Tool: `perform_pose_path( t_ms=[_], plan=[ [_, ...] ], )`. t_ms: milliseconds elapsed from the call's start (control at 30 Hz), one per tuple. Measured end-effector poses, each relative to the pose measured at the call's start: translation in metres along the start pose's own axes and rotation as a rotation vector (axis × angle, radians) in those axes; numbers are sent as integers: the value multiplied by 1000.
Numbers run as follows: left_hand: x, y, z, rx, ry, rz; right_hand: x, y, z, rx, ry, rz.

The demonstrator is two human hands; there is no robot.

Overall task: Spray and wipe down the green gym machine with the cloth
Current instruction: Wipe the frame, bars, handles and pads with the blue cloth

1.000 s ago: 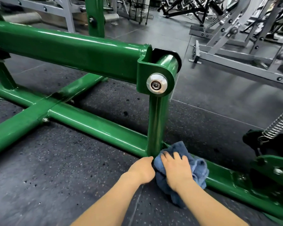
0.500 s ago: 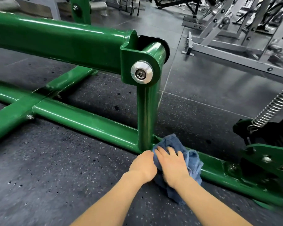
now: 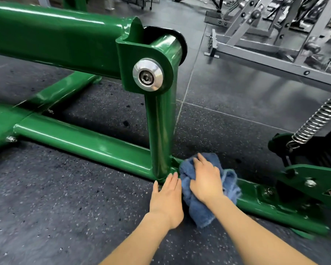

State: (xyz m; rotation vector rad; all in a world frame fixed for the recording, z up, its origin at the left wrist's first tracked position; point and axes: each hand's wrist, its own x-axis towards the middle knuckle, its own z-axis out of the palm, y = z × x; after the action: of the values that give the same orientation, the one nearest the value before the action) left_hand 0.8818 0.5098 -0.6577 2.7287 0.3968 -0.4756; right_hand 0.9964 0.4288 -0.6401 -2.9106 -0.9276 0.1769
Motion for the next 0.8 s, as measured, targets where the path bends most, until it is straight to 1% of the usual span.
perform_pose_path(
  t_ms=[33, 100, 167, 233, 300, 367, 400, 533, 600, 667, 733, 800],
  plan=[
    [1, -1, 2, 15, 0, 6, 6, -4, 2, 18, -11, -57],
    [0, -6, 3, 27, 2, 22, 15, -7, -1, -3, -101, -158],
    [-1, -9, 1, 24, 17, 23, 20, -5, -11, -61, -188, -197],
    [0, -3, -2, 29, 43, 0, 14, 8, -16, -101, -242, -167],
    [4, 8, -6, 19, 126, -32, 1, 24, -14, -96, -286, -99],
    [8, 20, -8, 5, 189, -54, -13, 45, -13, -94, -295, -31],
    [10, 27, -9, 20, 192, -39, -17, 58, -15, -96, -292, 2],
    [5, 43, -5, 176, 69, 137, -30, 99, -21, -97, -334, 103],
    [5, 46, -4, 153, 20, 163, -32, 102, -22, -115, -319, 136],
    [6, 48, -4, 117, -21, 167, -34, 90, -22, -158, -290, 181],
    [8, 51, -3, 118, -35, 180, -43, 77, -18, -241, -241, 167],
    [10, 53, -3, 117, -38, 181, -58, 69, -9, -311, -197, 72]
  ],
)
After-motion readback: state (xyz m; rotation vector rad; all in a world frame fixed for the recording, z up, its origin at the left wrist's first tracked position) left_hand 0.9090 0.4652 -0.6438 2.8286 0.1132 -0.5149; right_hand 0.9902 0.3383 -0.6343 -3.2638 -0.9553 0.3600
